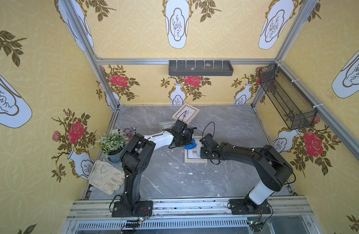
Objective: Wipe the picture frame with a cloth
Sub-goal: Wipe the dirt from the picture frame.
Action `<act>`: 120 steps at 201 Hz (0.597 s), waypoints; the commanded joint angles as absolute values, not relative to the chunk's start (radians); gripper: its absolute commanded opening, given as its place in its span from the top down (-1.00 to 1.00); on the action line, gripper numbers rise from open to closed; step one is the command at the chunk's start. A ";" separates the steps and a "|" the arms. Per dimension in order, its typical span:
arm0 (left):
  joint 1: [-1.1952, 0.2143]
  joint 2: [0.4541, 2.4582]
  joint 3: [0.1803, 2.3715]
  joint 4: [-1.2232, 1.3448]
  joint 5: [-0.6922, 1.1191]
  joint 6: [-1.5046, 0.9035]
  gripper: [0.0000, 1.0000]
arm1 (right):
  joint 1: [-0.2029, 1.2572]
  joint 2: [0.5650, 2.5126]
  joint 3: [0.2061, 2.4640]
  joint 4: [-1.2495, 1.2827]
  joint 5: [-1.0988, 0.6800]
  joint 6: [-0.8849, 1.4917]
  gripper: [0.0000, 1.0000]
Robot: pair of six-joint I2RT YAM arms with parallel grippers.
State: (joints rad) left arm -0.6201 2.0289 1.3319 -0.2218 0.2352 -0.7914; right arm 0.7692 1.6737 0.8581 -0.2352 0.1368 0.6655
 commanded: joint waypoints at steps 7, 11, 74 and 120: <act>-0.636 2.130 1.444 -0.301 0.212 -0.753 1.00 | 0.771 1.688 0.851 -0.364 0.144 0.675 0.79; -0.644 2.144 1.462 -0.302 0.221 -0.757 1.00 | 0.770 1.689 0.851 -0.363 0.143 0.676 0.79; -0.598 2.059 1.363 -0.297 0.215 -0.752 1.00 | 0.765 1.686 0.841 -0.359 0.145 0.676 0.79; -0.636 1.981 1.279 -0.291 0.207 -0.751 1.00 | 0.744 1.684 0.829 -0.346 0.140 0.667 0.78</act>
State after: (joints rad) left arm -0.5850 1.9808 1.2915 -0.2394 0.2340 -0.7609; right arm 0.7544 1.6695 0.8398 -0.1959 0.1242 0.6643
